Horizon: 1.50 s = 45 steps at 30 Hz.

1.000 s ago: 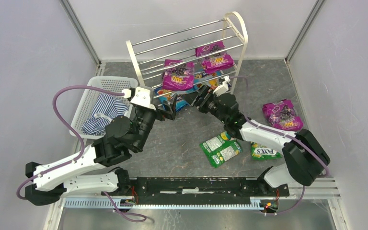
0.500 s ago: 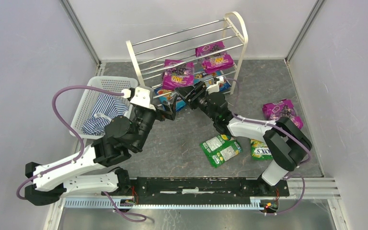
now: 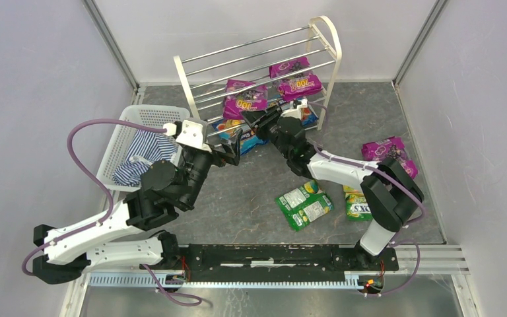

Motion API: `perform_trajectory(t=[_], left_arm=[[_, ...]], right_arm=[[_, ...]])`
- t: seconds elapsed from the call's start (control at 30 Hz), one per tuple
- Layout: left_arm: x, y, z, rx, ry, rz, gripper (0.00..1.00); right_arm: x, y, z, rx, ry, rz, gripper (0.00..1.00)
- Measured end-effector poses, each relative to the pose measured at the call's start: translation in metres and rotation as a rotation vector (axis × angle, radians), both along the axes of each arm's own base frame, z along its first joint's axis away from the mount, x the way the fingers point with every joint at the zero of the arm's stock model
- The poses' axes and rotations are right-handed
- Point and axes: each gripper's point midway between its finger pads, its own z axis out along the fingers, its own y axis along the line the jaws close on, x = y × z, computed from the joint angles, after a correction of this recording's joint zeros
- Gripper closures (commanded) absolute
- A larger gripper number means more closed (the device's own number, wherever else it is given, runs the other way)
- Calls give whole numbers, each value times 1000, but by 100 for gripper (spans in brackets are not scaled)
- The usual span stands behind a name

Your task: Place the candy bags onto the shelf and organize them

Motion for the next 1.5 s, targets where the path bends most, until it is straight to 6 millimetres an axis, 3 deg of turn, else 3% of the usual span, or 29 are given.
perform_trajectory(t=[0.17, 0.37, 0.6, 0.93, 1.17, 1.5], left_arm=[[0, 0, 0, 0, 0, 0, 0], [0, 0, 0, 0, 0, 0, 0], [0, 0, 0, 0, 0, -1, 0], [0, -2, -2, 6, 2, -3, 0], [1, -4, -2, 10, 3, -4, 0], [1, -6, -4, 17, 5, -7, 0]], right_arm=[[9, -1, -1, -43, 7, -36, 87], [20, -12, -2, -130, -32, -58, 100], [42, -30, 0, -229, -78, -86, 100], [70, -26, -1, -287, -148, 31, 98], [70, -28, -3, -284, -159, 74, 92], [60, -35, -13, -242, -166, 147, 99]])
